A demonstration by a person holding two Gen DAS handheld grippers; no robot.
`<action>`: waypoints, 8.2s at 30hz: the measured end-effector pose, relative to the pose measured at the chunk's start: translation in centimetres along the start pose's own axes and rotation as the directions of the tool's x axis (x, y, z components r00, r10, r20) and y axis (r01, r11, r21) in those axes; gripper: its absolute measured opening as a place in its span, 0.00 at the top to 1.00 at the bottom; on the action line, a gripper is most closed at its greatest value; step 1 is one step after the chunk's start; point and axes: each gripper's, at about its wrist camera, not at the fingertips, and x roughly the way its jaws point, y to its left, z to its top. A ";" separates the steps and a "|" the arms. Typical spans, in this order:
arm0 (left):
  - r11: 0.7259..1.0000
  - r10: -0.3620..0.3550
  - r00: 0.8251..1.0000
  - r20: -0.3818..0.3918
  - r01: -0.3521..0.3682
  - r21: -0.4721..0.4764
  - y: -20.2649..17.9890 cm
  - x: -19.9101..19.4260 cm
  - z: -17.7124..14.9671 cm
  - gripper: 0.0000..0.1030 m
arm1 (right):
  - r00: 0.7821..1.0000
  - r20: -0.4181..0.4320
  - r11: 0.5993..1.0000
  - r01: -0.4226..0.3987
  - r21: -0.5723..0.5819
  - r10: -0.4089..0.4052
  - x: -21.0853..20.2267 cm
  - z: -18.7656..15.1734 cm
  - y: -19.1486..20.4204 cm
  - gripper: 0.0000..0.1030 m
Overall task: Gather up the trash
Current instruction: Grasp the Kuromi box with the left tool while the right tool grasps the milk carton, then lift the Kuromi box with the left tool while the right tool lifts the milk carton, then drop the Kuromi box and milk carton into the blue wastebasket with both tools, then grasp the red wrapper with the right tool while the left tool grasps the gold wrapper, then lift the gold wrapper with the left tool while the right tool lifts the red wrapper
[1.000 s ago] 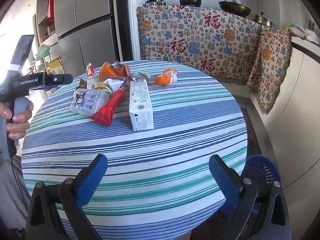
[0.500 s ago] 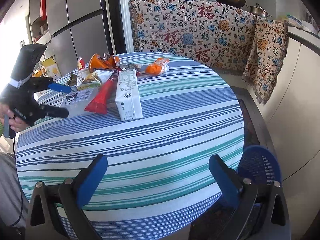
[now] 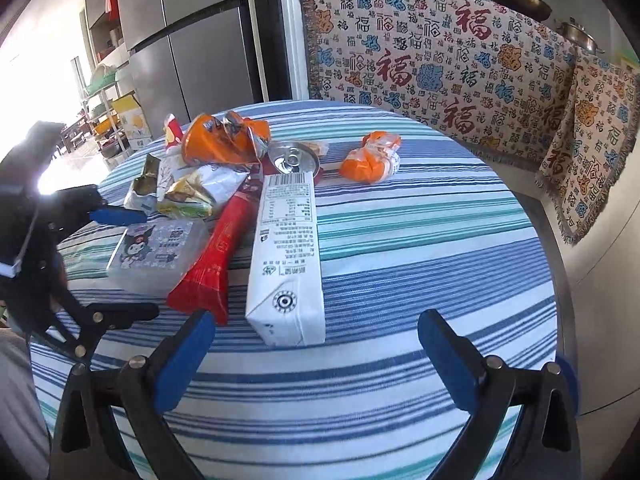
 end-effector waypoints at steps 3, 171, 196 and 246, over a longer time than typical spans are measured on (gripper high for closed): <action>0.999 0.001 1.000 -0.006 -0.001 -0.034 -0.2 -0.6 -0.6 0.23 | 0.996 -0.018 0.994 -0.089 0.060 0.090 1.0 0.1 -1.0 0.51; 0.647 0.401 0.902 -0.160 -0.402 -0.647 -4.4 -2.9 -8.1 0.00 | 0.972 -0.053 0.970 -0.234 -0.065 0.231 3.6 2.4 3.4 0.80; 0.606 0.366 0.930 -0.023 -0.257 -0.753 10.2 -2.4 -3.9 0.26 | 0.996 0.086 0.988 0.045 -0.145 -0.032 -2.6 -1.6 -0.1 0.80; 0.728 0.352 0.928 -0.122 -0.354 -0.587 0.6 -4.2 -7.6 0.10 | 0.977 -0.137 0.977 -0.180 -0.116 0.163 0.5 -0.6 -3.1 0.32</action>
